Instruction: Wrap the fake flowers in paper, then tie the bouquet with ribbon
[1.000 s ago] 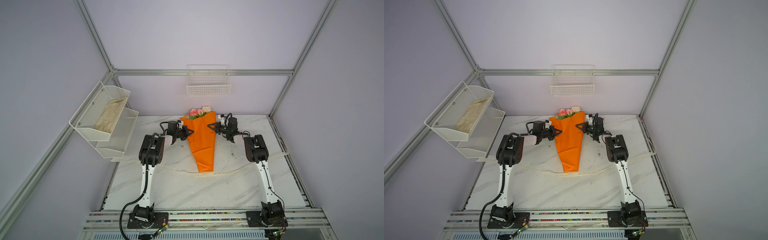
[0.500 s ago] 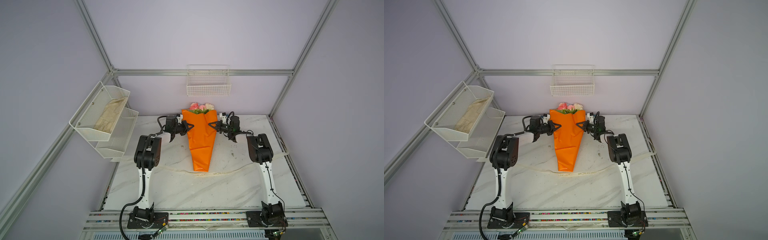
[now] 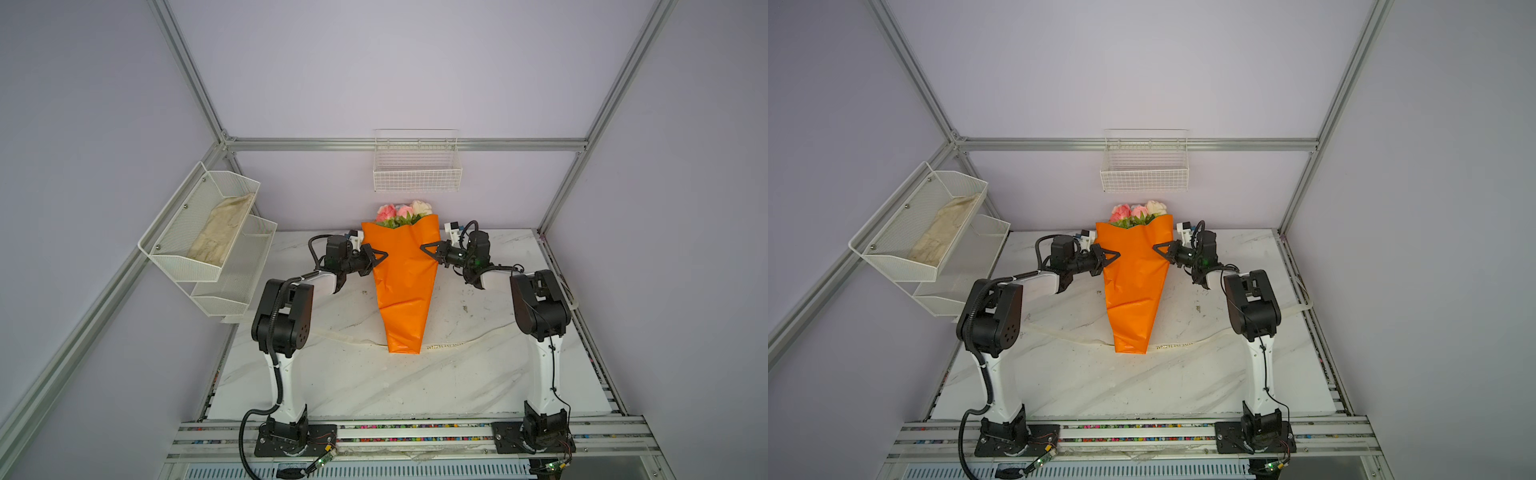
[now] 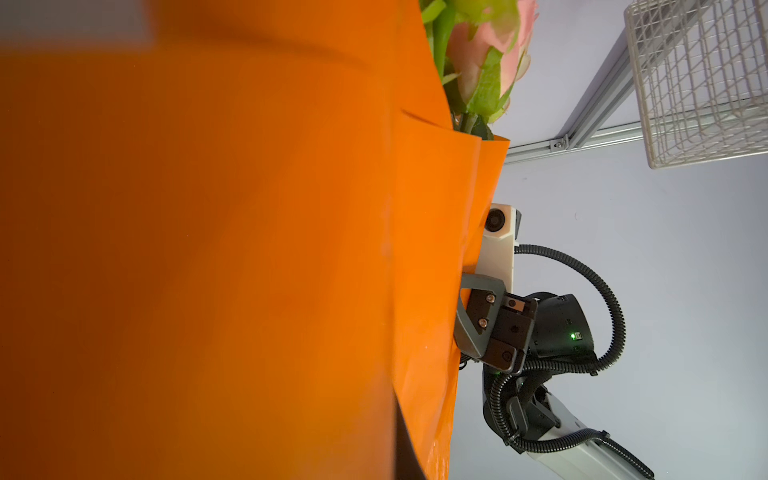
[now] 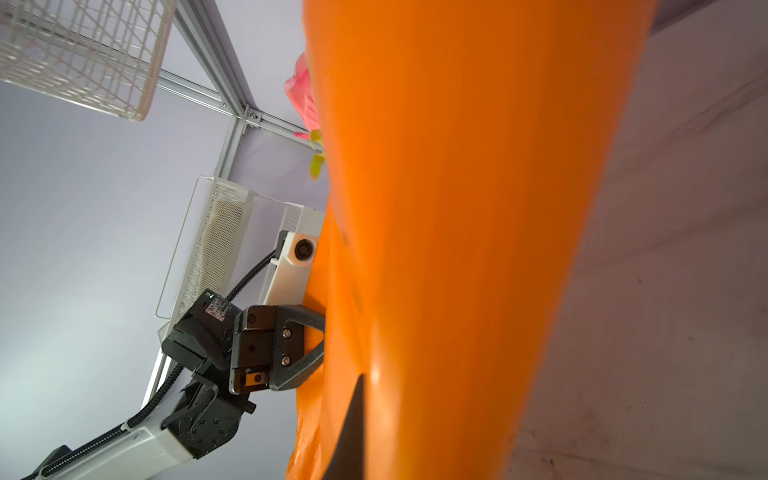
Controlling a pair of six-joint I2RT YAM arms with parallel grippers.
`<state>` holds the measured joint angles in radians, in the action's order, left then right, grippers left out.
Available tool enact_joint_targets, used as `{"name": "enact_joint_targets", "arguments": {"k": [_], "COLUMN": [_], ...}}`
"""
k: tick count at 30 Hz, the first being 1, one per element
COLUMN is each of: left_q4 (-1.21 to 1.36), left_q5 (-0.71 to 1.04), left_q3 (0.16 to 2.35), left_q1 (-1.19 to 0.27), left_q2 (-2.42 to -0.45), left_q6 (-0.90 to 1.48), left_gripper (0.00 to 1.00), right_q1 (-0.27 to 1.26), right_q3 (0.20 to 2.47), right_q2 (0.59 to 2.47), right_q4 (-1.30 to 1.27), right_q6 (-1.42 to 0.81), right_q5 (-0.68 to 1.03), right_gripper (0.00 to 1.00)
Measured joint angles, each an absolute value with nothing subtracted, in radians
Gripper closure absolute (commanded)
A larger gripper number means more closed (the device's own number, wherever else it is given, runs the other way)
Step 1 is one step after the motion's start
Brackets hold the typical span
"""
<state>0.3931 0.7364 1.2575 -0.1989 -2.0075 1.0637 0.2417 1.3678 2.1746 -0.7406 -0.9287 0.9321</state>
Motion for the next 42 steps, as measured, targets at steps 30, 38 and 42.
{"name": "enact_joint_targets", "arguments": {"k": [30, 38, 42], "left_q4": [0.527, 0.606, 0.637], "left_q5": [0.545, 0.518, 0.5], "left_q3": [0.648, 0.647, 0.649], "left_q1": [-0.421, -0.422, -0.422], "left_q2": [-1.66, -1.811, -1.851], "left_q6": [1.053, 1.05, 1.028], "left_gripper": [1.0, 1.0, 1.0], "right_q1": [0.27, 0.271, 0.271], "right_q3": [0.625, 0.661, 0.696], "right_q2": [1.764, 1.908, 1.953], "right_q4": [-0.782, -0.778, -0.774], "right_q6": [-0.804, -0.723, -0.689], "right_q5": [0.86, 0.834, 0.825], "right_gripper": [1.0, 1.0, 1.0]}}
